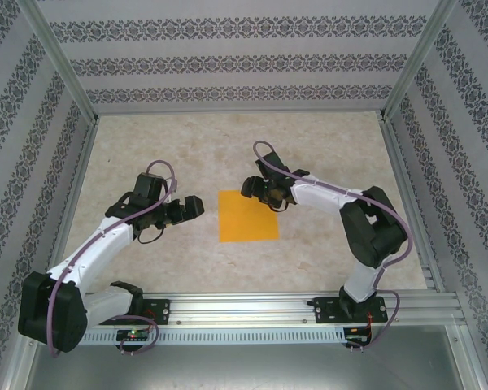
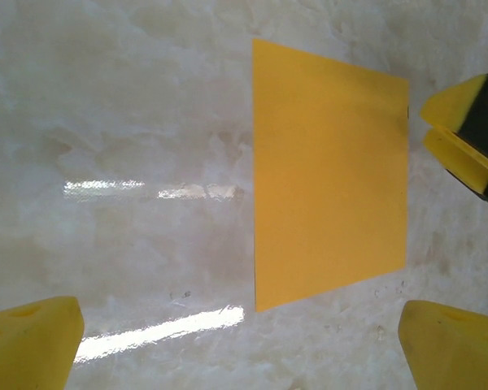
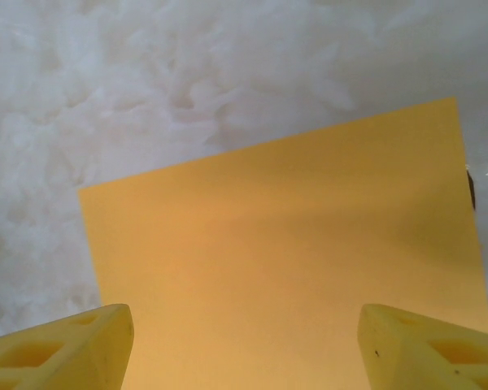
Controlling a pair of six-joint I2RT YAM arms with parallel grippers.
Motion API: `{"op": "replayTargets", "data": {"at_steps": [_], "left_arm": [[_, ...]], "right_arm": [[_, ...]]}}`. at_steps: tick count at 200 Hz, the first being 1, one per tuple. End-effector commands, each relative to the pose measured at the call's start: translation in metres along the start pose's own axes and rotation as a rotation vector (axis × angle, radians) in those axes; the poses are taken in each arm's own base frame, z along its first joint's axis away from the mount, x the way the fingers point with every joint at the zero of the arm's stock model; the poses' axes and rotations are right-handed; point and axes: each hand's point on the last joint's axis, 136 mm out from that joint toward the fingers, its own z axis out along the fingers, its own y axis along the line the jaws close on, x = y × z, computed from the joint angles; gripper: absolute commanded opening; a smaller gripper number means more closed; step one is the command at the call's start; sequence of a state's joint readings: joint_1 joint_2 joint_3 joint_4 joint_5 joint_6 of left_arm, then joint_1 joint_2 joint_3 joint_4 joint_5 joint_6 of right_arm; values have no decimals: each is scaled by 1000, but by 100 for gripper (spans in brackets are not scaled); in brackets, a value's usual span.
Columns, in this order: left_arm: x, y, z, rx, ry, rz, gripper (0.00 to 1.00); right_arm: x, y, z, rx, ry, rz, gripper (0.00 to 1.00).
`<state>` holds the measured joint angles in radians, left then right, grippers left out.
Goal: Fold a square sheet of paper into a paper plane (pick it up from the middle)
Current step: Move the square sheet of paper to the center of the table.
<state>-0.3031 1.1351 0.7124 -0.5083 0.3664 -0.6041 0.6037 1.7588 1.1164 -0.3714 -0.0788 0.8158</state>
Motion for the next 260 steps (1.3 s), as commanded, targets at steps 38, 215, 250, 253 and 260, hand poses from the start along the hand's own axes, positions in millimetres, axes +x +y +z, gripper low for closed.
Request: {"op": "replayTargets", "data": {"at_steps": [38, 215, 250, 253, 260], "left_arm": [[-1, -10, -2, 41, -41, 21, 100], [-35, 1, -18, -52, -228, 14, 100], [-28, -2, -1, 1, -167, -21, 100], [-28, -2, 0, 0, -163, -22, 100], [-27, 0, 2, -10, -152, -23, 100]], "right_arm": [[58, -33, 4, 56, 80, 4, 73], [35, 18, -23, 379, 39, -243, 98], [40, 16, -5, 381, 72, -157, 98], [41, 17, -4, 379, 73, -158, 98], [42, 19, -1, 376, 77, -160, 98]]}}
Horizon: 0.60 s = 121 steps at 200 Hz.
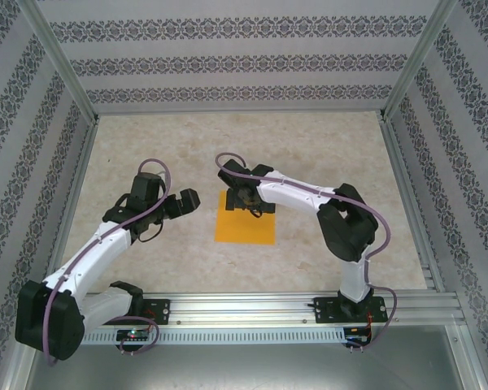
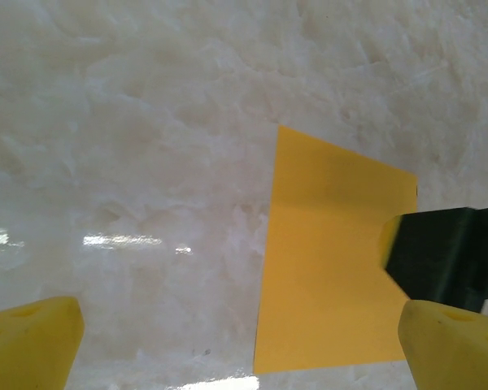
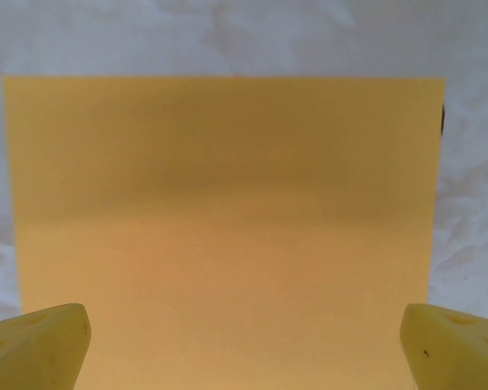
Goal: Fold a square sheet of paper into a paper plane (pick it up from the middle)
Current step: Move the square sheet of paper to the center of the table, then fold the square sheet of paper in half at the center of the table.
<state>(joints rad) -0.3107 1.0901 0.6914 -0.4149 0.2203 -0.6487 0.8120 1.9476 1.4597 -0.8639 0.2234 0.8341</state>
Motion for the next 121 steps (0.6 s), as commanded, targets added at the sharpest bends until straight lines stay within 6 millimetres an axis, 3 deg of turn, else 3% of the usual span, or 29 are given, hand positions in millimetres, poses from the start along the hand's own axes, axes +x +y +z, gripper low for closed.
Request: {"op": "replayTargets", "data": {"at_steps": [1, 66, 121], "left_arm": [[4, -5, 10, 36, 22, -21, 100], [4, 0, 15, -8, 52, 35, 100], [6, 1, 15, -9, 64, 57, 100]], "right_arm": [[2, 9, -1, -13, 25, 34, 98], [13, 25, 24, -33, 96, 35, 98], [17, 26, 39, -12, 120, 32, 98]]}}
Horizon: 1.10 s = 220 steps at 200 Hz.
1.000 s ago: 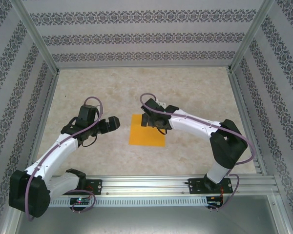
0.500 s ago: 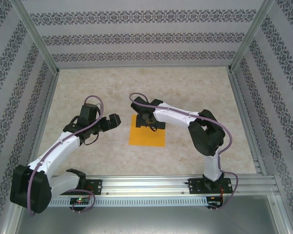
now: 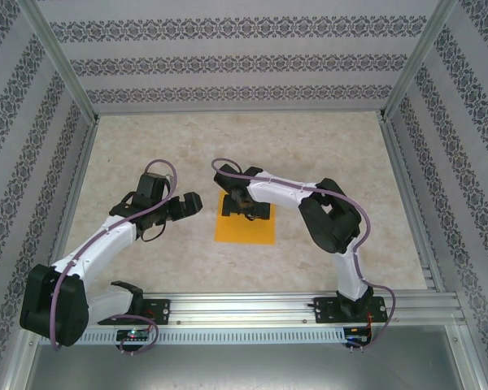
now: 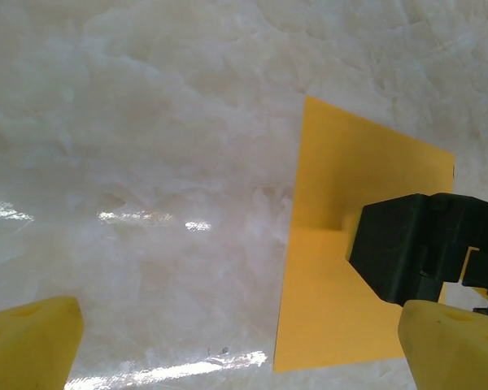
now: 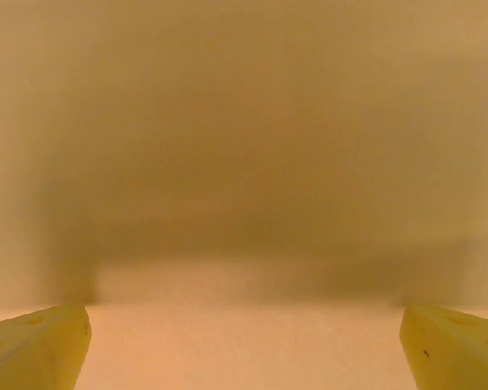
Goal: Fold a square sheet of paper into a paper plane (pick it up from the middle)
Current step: Fold the square sheet of paper in half at the center of the table.
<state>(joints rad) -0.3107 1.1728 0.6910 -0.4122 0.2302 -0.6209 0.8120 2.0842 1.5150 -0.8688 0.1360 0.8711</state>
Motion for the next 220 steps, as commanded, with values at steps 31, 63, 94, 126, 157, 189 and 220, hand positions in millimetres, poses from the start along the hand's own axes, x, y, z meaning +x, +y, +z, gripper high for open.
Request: {"op": "replayTargets", "data": {"at_steps": [31, 63, 94, 126, 157, 189, 220], "left_arm": [[-3, -10, -2, 28, 1, 51, 100], [-3, -12, -1, 35, 16, 63, 100], [-2, -13, 1, 38, 28, 65, 100], [0, -12, 1, 38, 32, 65, 100], [2, -11, 1, 38, 39, 66, 100], [3, -9, 2, 30, 43, 68, 100], [3, -10, 1, 30, 42, 64, 100]], "right_arm": [[2, 11, 15, -8, 22, 12, 98], [20, 3, 37, 39, 69, 10, 98], [30, -8, 45, 95, 79, 2, 96], [30, -14, 44, 127, 76, -8, 95], [23, -10, 38, 117, 61, -26, 94], [13, -1, 25, 87, 32, -42, 90], [3, 6, 11, 49, 1, -48, 74]]}}
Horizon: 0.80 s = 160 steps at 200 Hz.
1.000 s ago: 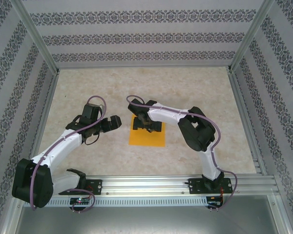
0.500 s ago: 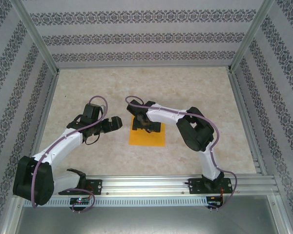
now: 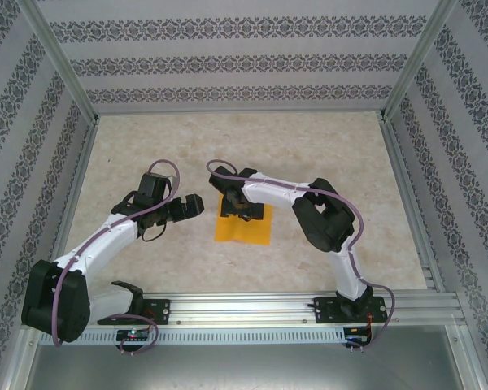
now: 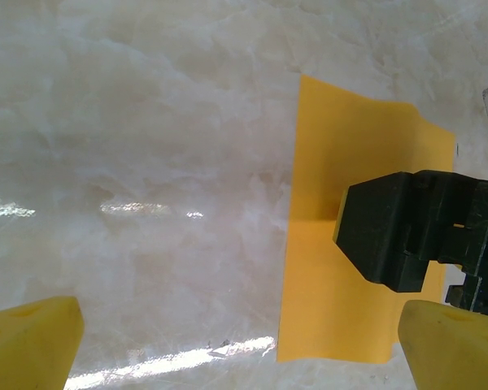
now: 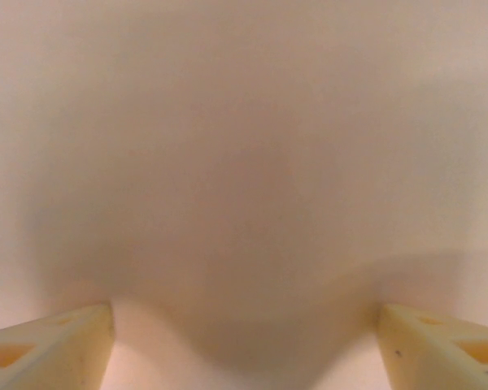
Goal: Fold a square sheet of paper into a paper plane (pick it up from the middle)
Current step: Fold the square sheet of paper in half at the center of the table.
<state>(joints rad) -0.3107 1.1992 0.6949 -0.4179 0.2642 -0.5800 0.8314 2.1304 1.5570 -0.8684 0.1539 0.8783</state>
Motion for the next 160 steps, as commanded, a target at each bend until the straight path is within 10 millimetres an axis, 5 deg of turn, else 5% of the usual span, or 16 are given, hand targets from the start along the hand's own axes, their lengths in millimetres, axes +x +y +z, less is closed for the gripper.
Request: {"op": "replayTargets", "data": {"at_steps": [1, 85, 130, 160], "left_arm": [[-4, -9, -4, 17, 2, 31, 100], [-6, -9, -6, 9, -1, 27, 100], [-9, -14, -9, 18, -3, 21, 100], [-10, -21, -10, 52, 2, 12, 100]], "right_arm": [[4, -5, 3, 39, 12, -36, 74], [-21, 7, -68, -107, -128, -34, 38], [-35, 33, -117, -479, -209, 86, 38], [-44, 38, -128, -753, -257, 216, 39]]}}
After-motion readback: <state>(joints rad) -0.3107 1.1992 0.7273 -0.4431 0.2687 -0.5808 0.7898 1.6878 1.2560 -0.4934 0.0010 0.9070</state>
